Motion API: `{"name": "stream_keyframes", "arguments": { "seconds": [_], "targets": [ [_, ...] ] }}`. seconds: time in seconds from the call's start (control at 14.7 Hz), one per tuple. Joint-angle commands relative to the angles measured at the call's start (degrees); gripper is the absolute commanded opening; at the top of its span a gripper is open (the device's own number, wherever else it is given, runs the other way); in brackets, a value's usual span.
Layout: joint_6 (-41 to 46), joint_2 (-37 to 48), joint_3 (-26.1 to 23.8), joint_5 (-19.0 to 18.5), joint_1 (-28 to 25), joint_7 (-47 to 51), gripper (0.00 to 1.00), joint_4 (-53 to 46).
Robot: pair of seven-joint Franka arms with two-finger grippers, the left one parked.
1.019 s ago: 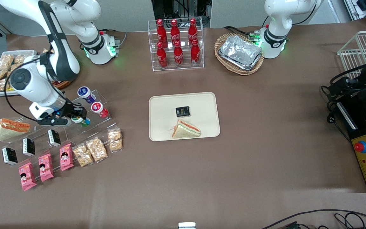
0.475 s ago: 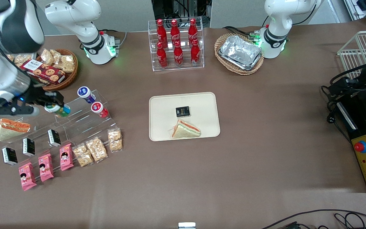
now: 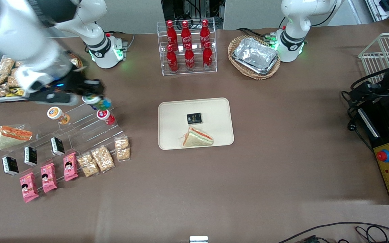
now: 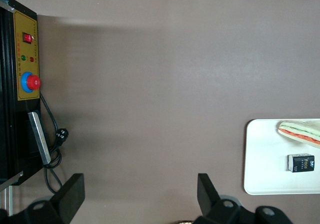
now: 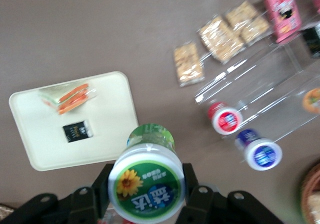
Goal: Place green gum on tray
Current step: 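Carry the green gum jar over to the cream tray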
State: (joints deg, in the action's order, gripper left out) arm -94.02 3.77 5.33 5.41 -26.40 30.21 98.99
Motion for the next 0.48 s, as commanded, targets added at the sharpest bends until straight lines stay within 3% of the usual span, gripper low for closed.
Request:
{"name": "stream_keyframes", "arguments": {
  "seconds": [0.0, 0.2, 0.41],
  "targets": [
    [-4.13, -5.78, 0.73, 0.92, -7.15, 9.84, 0.47, -0.48],
    [-13.25, -9.04, 0.73, -0.04, -13.40, 14.42, 0.42, 4.87],
    [-27.65, -11.76, 0.73, -0.14, -17.17, 17.33, 0.41, 13.74]
  ]
}}
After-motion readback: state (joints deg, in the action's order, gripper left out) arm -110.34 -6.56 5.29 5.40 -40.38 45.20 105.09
